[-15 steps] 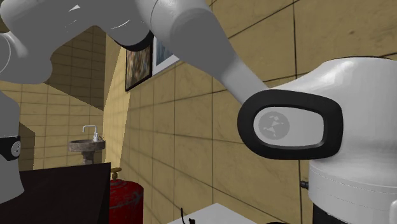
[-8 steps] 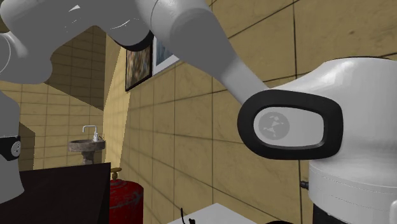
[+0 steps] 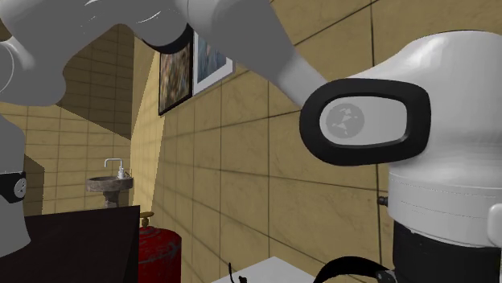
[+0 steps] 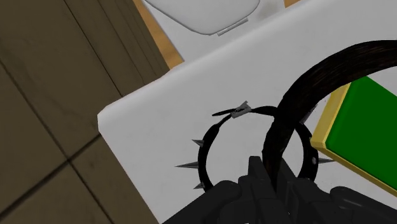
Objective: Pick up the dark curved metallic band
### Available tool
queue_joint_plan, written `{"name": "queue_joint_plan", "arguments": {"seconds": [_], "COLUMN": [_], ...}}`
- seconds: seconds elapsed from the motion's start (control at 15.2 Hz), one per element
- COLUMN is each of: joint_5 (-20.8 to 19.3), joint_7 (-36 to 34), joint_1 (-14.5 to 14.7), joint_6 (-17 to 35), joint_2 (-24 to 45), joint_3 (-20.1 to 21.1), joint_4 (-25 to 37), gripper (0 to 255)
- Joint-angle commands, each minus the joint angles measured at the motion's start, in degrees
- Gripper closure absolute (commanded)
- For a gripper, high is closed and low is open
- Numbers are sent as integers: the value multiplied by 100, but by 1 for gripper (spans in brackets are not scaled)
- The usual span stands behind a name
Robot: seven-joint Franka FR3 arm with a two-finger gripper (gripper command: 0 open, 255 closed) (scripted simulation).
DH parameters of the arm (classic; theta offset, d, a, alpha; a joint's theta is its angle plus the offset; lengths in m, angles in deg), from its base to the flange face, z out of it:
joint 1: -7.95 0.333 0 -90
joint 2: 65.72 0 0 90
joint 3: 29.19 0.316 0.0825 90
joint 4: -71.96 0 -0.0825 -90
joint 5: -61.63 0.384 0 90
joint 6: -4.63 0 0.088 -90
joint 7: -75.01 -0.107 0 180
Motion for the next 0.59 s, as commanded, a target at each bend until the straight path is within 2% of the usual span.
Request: {"name": "queue_joint_plan", "arguments": {"seconds": [0.0, 0.53], "joint_5": [-23, -94], "joint_7": [-12, -59], "joint_1": [19, 80], "joint_6": [-75, -292], "joint_2": [-138, -518], "joint_3": [-29, -111], "joint_4": [-66, -232], "gripper": [255, 255]}}
